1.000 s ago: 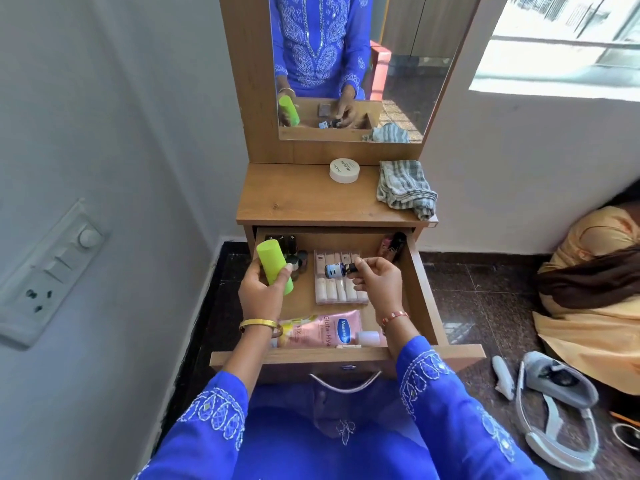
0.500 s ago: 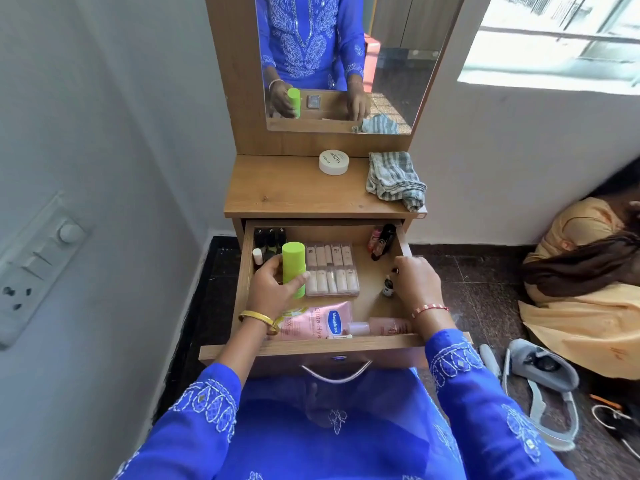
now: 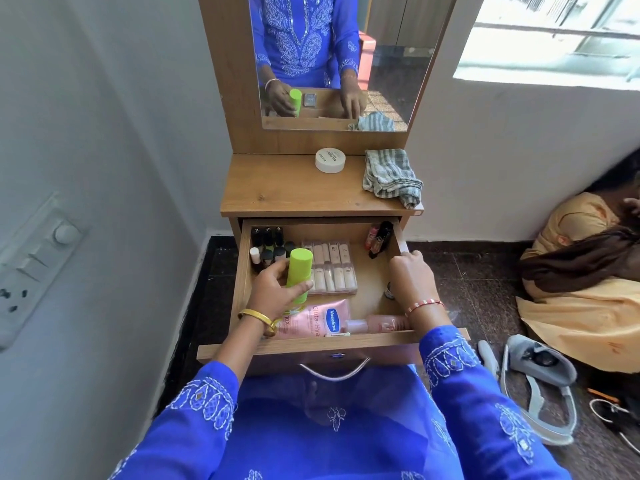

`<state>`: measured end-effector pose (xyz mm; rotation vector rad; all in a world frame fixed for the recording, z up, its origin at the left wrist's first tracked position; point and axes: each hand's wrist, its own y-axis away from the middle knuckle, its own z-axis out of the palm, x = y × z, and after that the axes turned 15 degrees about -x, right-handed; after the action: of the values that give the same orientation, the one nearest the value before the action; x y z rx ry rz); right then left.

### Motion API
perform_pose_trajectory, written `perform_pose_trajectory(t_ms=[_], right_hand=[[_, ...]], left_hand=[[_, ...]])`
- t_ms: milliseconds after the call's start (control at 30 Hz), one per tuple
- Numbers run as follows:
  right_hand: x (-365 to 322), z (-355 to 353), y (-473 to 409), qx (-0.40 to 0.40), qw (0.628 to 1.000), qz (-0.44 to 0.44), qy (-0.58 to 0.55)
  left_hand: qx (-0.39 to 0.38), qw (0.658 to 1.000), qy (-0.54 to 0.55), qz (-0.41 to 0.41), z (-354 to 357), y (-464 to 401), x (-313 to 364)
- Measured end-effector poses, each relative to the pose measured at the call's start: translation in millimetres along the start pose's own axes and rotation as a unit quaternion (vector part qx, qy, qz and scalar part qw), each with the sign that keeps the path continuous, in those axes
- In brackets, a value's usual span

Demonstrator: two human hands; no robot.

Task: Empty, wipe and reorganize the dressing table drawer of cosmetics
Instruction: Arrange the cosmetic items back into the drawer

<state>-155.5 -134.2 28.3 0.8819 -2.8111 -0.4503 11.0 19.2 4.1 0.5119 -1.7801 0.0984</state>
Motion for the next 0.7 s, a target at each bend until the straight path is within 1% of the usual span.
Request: perform_pose_trajectory(t_ms=[133,167,233,267,300,333,400,433,467,567,633,700], right_hand=[[-2,-1,1,-0.006,1.0,0.001,0.005],[-3,-2,0,-0.001,1.0,-0.002,-0.008],[-8,-8,1,0.042,0.996,-0.018,-0.074],[-13,-15,4,0.066,0.989,-0.043,-0.121],[-20,-21,6,0.07,0.98,-0.077,-0.17],[-29,-28,10,0.047,0.965,-0.119,-0.227],[-51,-39,21,-0.05,0.918,-0.2,-0.338],[-61,-39,23,-0.087,0.904,-0.223,-0.354],[-70,-39,24,-0.101,0.903,-0.239,-0.344],[-81,-31,22,-0.084,0.921,-0.235,-0.3],[-76,-29,21,-0.075,0.918,-0.223,-0.319],[-64,-29,19,-0.067,0.906,-0.203,-0.366]], left_hand=[[-0.002,1.0,0.004,0.0,0,-1,-2],[-0.004,1.0,0.003,0.0,0,-1,-3],[-0.009,1.0,-0.002,0.004,1,-2,-4],[-0.012,1.0,-0.007,0.006,1,-2,-4],[-0.016,1.0,-0.011,0.01,1,-2,-4],[-0.021,1.0,-0.012,0.012,2,-2,-4],[-0.039,0.999,0.0,0.014,3,-2,-2],[-0.048,0.999,0.007,0.016,4,-1,-2],[-0.058,0.998,0.008,0.022,4,0,-1],[-0.071,0.997,-0.013,0.028,6,2,-1],[-0.073,0.997,-0.005,0.022,6,2,-1],[-0.075,0.997,0.005,0.018,6,0,-2]])
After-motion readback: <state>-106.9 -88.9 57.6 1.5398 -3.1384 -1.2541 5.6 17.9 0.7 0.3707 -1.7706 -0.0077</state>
